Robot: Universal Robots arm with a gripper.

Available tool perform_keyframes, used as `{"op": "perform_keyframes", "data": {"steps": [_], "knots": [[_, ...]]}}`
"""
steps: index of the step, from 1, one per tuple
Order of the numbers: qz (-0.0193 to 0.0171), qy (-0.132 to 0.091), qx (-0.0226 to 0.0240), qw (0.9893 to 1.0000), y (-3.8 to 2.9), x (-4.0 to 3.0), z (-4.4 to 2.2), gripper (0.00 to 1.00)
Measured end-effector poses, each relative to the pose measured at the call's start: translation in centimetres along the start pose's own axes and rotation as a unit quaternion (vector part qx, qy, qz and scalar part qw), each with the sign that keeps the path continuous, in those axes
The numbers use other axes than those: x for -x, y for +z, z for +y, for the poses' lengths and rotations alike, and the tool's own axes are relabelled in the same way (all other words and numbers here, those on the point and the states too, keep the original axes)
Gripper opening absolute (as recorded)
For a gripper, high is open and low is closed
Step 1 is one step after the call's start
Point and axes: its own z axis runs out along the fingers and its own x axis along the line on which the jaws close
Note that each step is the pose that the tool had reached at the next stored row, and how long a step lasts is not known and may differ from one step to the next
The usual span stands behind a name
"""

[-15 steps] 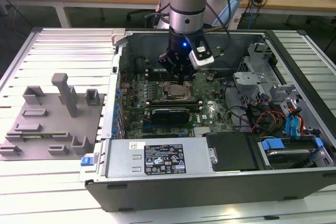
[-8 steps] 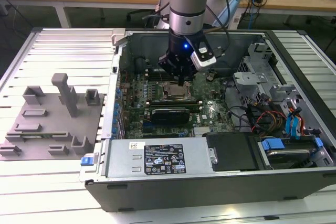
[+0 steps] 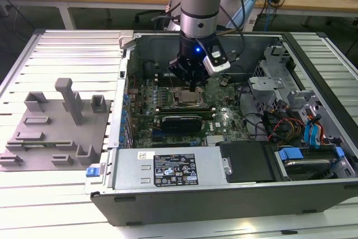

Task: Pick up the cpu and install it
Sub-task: 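Close the cpu cover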

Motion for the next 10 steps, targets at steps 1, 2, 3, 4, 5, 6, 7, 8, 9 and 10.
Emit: {"op": "perform_keyframes", "data": {"steps": [1, 2, 3, 4, 5, 6, 7, 8, 9, 10], "knots": [[0.0003, 0.0, 0.0004, 1.0, 0.0, 0.0, 0.01, 0.11], [0.0004, 0.0, 0.0005, 1.0, 0.01, 0.0, 0.01, 0.11], [0.0005, 0.0, 0.0005, 1.0, 0.01, 0.0, 0.01, 0.11], [0.0006, 0.0, 0.0005, 1.0, 0.01, 0.0, 0.01, 0.11], [0.0006, 0.0, 0.0005, 1.0, 0.01, 0.0, 0.0, 0.11], [0.0007, 0.0, 0.0005, 1.0, 0.01, 0.0, 0.0, 0.11], [0.0007, -0.002, 0.0005, 1.0, 0.02, -0.01, 0.0, 0.11], [0.0007, -0.005, 0.0006, 1.0, 0.04, -0.01, 0.0, 0.11], [0.0007, -0.009, 0.0007, 1.0, 0.07, -0.01, 0.0, 0.11], [0.0007, -0.011, 0.0009, 0.9999, 0.09, -0.01, 0.0, 0.11]]}}
